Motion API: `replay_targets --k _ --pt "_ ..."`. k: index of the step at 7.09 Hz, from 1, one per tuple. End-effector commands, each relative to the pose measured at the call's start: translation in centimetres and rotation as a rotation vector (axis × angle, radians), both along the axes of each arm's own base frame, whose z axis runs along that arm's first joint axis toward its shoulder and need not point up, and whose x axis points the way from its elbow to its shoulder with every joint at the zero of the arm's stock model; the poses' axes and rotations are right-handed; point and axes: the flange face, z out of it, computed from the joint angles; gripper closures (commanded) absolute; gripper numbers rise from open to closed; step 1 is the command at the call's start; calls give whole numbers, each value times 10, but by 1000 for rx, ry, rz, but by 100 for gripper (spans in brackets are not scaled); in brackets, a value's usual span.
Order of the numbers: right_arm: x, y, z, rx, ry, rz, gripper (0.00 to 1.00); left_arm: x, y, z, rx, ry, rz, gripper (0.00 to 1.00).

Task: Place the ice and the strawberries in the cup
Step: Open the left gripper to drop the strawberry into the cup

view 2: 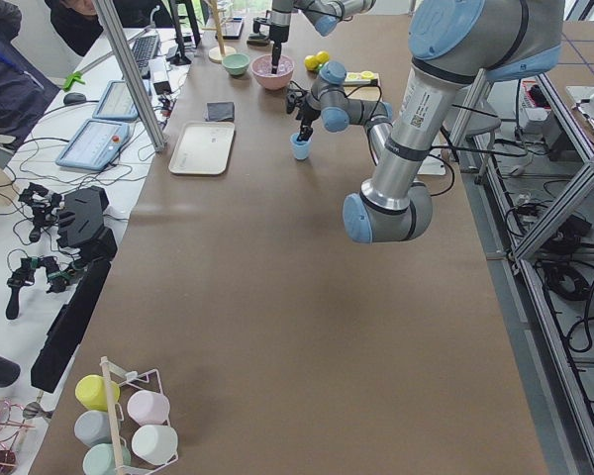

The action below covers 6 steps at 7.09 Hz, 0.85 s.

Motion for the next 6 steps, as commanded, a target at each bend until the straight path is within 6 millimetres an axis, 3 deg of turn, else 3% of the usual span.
replay_targets --k 1,2,3,4,5,6 --pt "5 -2 3 -4 3 6 0 -49 -62 44 2 -82 -133 3" --pt "11 -5 8 -6 9 15 0 -66 -81 68 86 -173 -148 3" --pt "19 -6 24 -18 26 19 0 -80 -101 109 222 -268 -204 3" --pt "30 -12 31 -12 40 24 0 -117 -127 134 275 -276 -246 3" --pt "51 -17 52 5 72 21 0 -140 -134 160 289 -305 -250 3" --pt "93 -27 87 32 122 9 0 -197 -150 188 285 -355 -192 3"
